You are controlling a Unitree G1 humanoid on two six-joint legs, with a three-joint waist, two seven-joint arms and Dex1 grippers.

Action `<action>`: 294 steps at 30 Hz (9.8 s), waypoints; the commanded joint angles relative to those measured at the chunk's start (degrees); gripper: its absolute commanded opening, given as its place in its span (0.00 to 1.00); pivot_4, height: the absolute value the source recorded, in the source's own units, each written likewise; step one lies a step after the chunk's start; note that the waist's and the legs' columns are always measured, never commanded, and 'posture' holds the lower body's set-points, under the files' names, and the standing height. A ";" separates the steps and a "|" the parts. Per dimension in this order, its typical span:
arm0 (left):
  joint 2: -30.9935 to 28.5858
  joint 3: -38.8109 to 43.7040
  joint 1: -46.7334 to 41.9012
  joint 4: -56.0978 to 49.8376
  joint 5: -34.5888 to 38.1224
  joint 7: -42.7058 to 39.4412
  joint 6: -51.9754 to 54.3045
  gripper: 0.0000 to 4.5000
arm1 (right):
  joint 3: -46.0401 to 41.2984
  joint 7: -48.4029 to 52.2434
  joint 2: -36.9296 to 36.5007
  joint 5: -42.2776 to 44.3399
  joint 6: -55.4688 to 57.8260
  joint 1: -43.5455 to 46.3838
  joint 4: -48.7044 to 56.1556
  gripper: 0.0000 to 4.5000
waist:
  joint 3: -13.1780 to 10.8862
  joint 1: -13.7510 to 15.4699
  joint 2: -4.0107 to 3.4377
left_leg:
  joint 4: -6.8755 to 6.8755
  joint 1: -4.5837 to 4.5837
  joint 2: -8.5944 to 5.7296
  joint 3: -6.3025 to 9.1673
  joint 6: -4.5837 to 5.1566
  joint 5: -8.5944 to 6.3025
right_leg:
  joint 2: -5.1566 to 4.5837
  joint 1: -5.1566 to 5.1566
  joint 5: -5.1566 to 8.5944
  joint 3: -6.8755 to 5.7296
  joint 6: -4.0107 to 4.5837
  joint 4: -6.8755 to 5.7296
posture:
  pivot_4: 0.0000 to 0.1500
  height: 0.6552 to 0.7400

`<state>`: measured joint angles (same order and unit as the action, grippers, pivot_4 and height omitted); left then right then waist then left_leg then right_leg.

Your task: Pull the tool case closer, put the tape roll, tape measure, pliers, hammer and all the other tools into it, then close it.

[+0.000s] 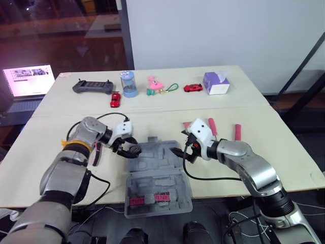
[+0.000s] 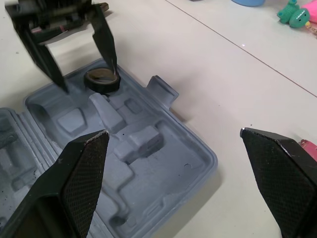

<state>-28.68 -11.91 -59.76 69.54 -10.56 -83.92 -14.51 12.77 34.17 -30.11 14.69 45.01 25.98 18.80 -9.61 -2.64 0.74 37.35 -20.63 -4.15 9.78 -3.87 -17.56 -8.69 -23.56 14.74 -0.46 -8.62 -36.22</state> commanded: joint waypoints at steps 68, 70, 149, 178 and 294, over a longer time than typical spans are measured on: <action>1.16 8.25 10.89 -6.43 10.48 12.27 2.46 0.46 | -1.05 0.24 0.60 0.23 -1.23 0.03 2.08 1.00 | 0.11 0.09 0.01 | 0.02 0.12 0.00 0.01 0.00 0.00 | -0.02 0.11 0.00 0.01 0.01 -0.01 | 1.00 1.00; 1.14 8.28 10.88 -6.48 10.55 12.18 2.63 0.46 | -1.04 0.25 0.59 0.22 -1.26 -0.04 2.08 1.00 | 0.11 0.09 0.01 | 0.02 0.12 0.00 0.01 0.00 0.00 | -0.01 0.11 0.00 0.01 0.01 -0.02 | 1.00 1.00; -27.38 43.39 65.52 -39.93 32.17 12.63 13.63 0.98 | -37.37 7.48 -16.96 7.13 -7.96 -32.76 3.83 1.00 | 0.07 1.87 -0.05 | -0.15 0.29 0.08 -0.17 0.49 -0.28 | -0.02 0.18 0.00 0.15 0.03 0.06 | 1.00 1.00; -13.85 30.81 68.49 -89.47 45.21 22.23 32.93 0.98 | -13.93 -35.79 24.18 -10.10 -14.37 5.21 -33.73 1.00 | 0.04 0.65 -0.20 | -0.33 0.23 0.10 -0.18 -0.04 0.01 | 0.06 -0.10 -0.07 0.28 0.18 0.07 | 1.00 1.00; -12.26 22.43 65.94 -86.71 42.43 22.65 29.61 1.00 | 9.01 45.69 -12.78 -17.75 -53.14 5.92 -45.20 0.97 | -0.30 1.71 -0.23 | -0.22 0.20 0.07 -0.21 0.09 -0.07 | 0.03 0.17 -0.12 0.25 0.01 0.45 | 1.00 1.00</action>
<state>-40.52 8.72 6.07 -15.67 30.78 -61.54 14.86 22.13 79.72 -43.56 -2.70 -7.86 31.35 -26.19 -9.91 -0.93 0.51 37.14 -20.42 -4.08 9.58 -3.78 -17.63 -8.66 -23.40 14.62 -0.20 -8.61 -35.78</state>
